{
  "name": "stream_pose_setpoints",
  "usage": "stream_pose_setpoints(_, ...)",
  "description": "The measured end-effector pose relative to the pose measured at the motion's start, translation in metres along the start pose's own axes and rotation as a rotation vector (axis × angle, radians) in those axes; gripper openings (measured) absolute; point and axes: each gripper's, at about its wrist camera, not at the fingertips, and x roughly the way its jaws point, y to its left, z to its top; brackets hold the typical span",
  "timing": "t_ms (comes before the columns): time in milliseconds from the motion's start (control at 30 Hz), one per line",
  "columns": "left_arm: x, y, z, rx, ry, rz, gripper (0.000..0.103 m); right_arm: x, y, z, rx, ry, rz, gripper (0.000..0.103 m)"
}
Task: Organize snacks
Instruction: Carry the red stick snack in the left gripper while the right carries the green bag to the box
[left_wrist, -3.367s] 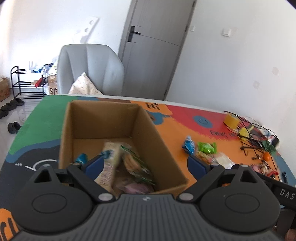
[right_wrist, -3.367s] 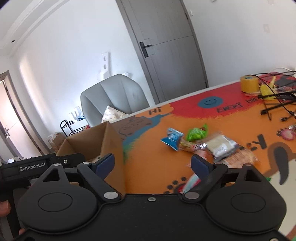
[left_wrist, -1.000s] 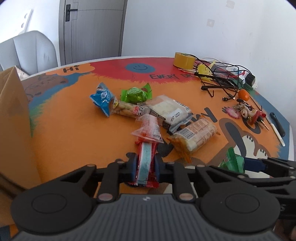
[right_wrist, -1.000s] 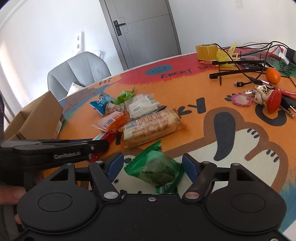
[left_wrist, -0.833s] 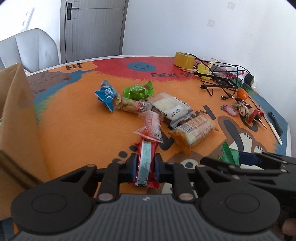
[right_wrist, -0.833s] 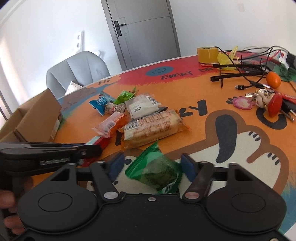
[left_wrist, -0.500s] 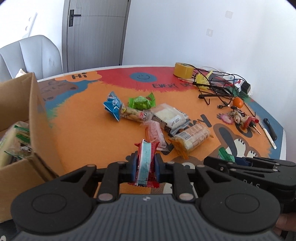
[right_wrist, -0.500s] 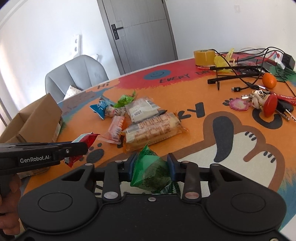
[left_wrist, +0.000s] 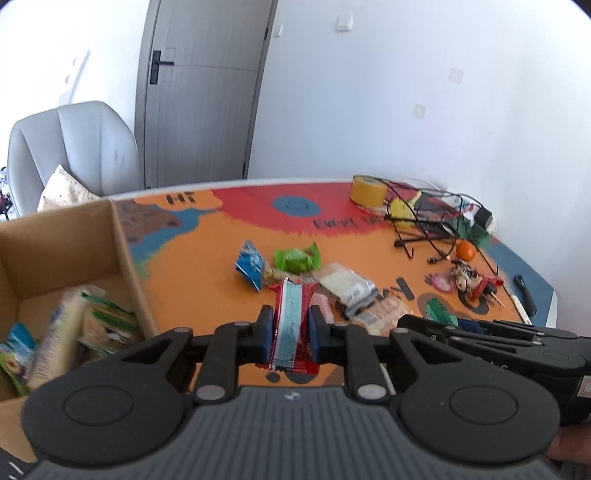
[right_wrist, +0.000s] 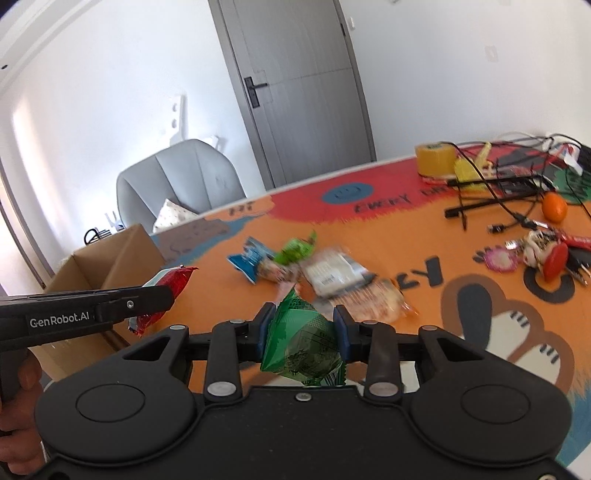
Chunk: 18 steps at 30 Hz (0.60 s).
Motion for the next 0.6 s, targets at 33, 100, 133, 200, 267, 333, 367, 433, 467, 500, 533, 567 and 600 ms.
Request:
stream_pose_setpoints(33, -0.003, 0.002, 0.002, 0.001, -0.008, 0.004, 0.019, 0.000, 0.003, 0.002, -0.002, -0.004, 0.006, 0.035)
stream_pose_setpoints(100, -0.009, 0.005, 0.005, -0.004, -0.017, 0.006, 0.019, -0.001, 0.007, 0.006, 0.002, -0.012, 0.023, 0.035)
stream_pose_setpoints(133, -0.013, 0.007, 0.007, -0.005, -0.023, 0.009, 0.019, -0.001, 0.011, 0.008, -0.001, -0.017, 0.032, 0.035)
stream_pose_setpoints(200, -0.019, 0.011, 0.010, -0.005, -0.038, 0.021, 0.019, -0.001, 0.018, 0.012, -0.016, -0.026, 0.036, 0.035)
stream_pose_setpoints(267, -0.025, 0.016, 0.013, -0.012, -0.047, 0.027, 0.019, -0.001, 0.027, 0.017, -0.018, -0.031, 0.057, 0.035)
stream_pose_setpoints(333, -0.030, 0.021, 0.016, -0.017, -0.060, 0.038, 0.019, -0.001, 0.036, 0.022, -0.032, -0.038, 0.074, 0.035)
stream_pose_setpoints(367, -0.033, 0.025, 0.017, -0.021, -0.065, 0.043, 0.019, -0.001, 0.041, 0.024, -0.043, -0.044, 0.081, 0.035)
stream_pose_setpoints(433, -0.037, 0.032, 0.020, -0.030, -0.074, 0.054, 0.019, 0.000, 0.051, 0.028, -0.055, -0.049, 0.102, 0.035)
stream_pose_setpoints(467, -0.039, 0.035, 0.020, -0.035, -0.078, 0.060, 0.019, 0.001, 0.055, 0.030, -0.062, -0.051, 0.109, 0.035)
stream_pose_setpoints(500, -0.041, 0.039, 0.021, -0.042, -0.082, 0.067, 0.018, 0.003, 0.060, 0.031, -0.069, -0.053, 0.116, 0.035)
stream_pose_setpoints(533, -0.043, 0.043, 0.022, -0.049, -0.085, 0.073, 0.018, 0.005, 0.064, 0.033, -0.073, -0.053, 0.123, 0.035)
stream_pose_setpoints(567, -0.045, 0.047, 0.022, -0.055, -0.090, 0.079, 0.019, 0.006, 0.067, 0.034, -0.077, -0.053, 0.128, 0.035)
stream_pose_setpoints(600, -0.047, 0.051, 0.022, -0.060, -0.092, 0.090, 0.019, 0.007, 0.070, 0.034, -0.079, -0.053, 0.132, 0.035)
